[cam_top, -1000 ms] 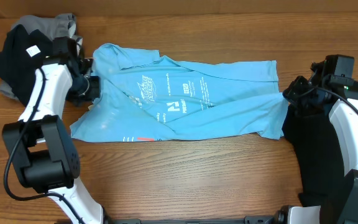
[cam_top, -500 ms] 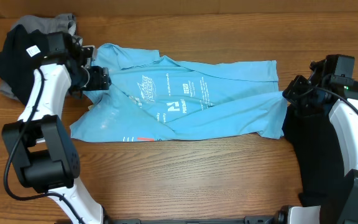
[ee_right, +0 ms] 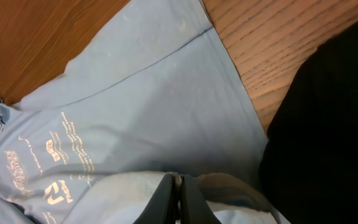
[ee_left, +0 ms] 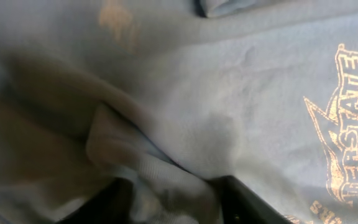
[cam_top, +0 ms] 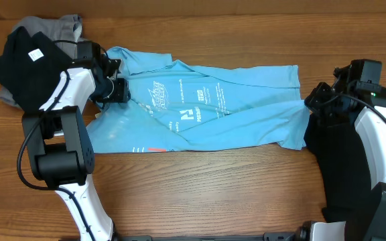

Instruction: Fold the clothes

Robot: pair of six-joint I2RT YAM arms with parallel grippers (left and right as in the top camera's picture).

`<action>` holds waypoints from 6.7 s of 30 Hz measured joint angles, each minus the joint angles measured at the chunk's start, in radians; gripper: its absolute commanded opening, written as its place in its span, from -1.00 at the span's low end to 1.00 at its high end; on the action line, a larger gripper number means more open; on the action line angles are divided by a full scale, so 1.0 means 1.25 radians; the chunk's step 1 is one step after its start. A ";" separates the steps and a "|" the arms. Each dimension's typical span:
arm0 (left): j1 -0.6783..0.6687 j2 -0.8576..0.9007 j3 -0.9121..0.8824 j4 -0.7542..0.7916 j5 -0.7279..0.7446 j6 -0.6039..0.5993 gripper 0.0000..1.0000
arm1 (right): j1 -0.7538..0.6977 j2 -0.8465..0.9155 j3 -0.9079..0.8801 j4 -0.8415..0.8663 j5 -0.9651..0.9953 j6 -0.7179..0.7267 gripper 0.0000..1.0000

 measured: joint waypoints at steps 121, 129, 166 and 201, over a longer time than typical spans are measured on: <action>0.296 -0.152 -0.243 -0.207 -0.067 -0.160 -0.92 | -0.056 0.005 -0.146 -0.138 0.107 0.081 -0.22; 0.374 -0.151 -0.157 -0.286 -0.059 -0.175 -0.92 | -0.056 0.005 -0.258 -0.058 0.063 0.081 -0.06; 0.389 -0.152 0.014 -0.494 -0.117 -0.175 -0.17 | -0.068 0.007 -0.129 -0.197 0.114 0.043 -0.43; 0.279 -0.443 0.022 -0.477 0.017 -0.088 -0.06 | -0.023 -0.018 -0.348 -0.018 0.105 0.249 -0.87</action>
